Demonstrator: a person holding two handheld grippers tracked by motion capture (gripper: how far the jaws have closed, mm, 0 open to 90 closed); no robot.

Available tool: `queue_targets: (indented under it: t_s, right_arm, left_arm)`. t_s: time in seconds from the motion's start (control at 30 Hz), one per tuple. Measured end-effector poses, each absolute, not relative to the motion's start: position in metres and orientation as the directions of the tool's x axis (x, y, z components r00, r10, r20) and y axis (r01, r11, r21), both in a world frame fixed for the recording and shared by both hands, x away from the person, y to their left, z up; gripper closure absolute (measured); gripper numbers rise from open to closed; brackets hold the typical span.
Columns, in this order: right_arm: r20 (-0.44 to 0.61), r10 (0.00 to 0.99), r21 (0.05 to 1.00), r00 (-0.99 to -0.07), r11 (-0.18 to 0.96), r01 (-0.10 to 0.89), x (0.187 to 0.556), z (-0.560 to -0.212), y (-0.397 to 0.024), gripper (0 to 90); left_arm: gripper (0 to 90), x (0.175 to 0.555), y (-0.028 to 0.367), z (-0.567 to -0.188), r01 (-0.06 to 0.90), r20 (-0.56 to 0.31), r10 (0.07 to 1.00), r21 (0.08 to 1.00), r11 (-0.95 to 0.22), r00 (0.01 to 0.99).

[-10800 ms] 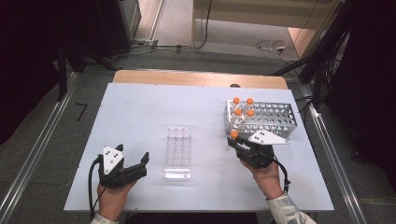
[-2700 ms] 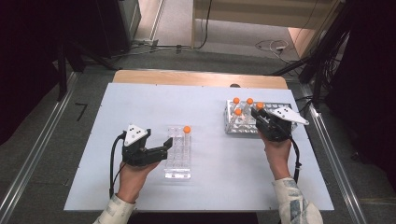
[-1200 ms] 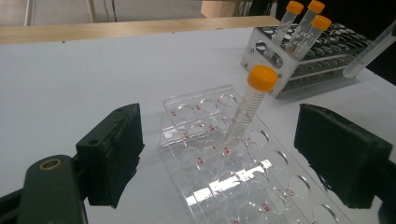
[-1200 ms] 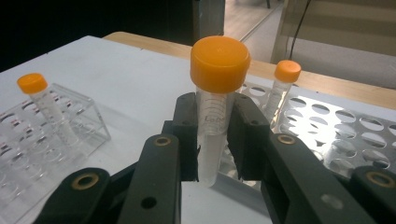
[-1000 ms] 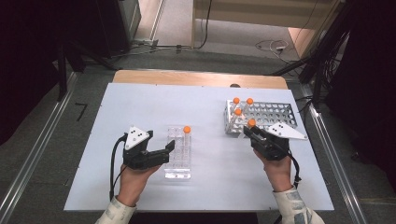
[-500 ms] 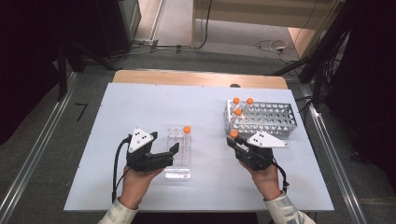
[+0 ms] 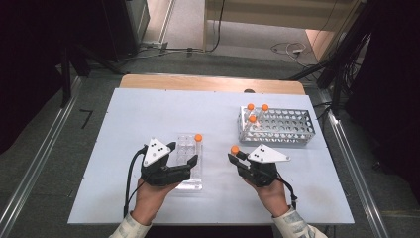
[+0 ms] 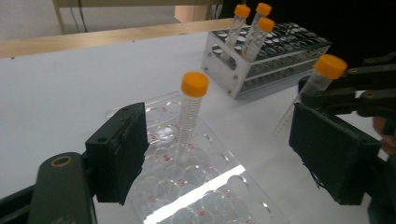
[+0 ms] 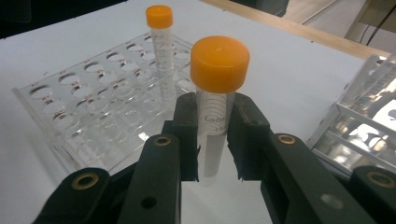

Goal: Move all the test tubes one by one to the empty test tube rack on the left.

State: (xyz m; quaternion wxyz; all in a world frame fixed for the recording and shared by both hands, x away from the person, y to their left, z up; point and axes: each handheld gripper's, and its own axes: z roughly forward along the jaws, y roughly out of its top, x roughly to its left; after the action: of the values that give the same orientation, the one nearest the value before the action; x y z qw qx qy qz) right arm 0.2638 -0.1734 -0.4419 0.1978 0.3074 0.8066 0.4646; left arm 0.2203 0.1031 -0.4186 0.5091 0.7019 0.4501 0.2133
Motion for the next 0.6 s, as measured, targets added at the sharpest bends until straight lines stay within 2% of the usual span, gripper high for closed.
queue_targets:
  t_s: [0.37,0.47,0.53,0.6]
  right_arm:
    - [-0.038,0.641,0.859,-0.767,0.413,0.303,0.258,-0.447,-0.16,71.8]
    - [-0.036,0.635,0.855,-0.772,0.419,0.305,0.257,-0.449,-0.158,71.8]
    - [-0.036,0.631,0.856,-0.775,0.42,0.301,0.257,-0.449,-0.156,71.8]
    - [-0.039,0.626,0.856,-0.779,0.423,0.296,0.257,-0.45,-0.155,71.8]
  left_arm:
    - [28.2,0.218,0.075,-0.419,0.409,-0.151,0.805,0.905,-0.122,0.574]
    - [34.3,0.219,0.067,-0.418,0.396,-0.155,0.783,0.91,-0.125,0.602]
    - [44.5,0.22,0.062,-0.417,0.388,-0.159,0.758,0.912,-0.132,0.632]
    - [48.7,0.223,0.056,-0.417,0.388,-0.16,0.746,0.911,-0.14,0.646]
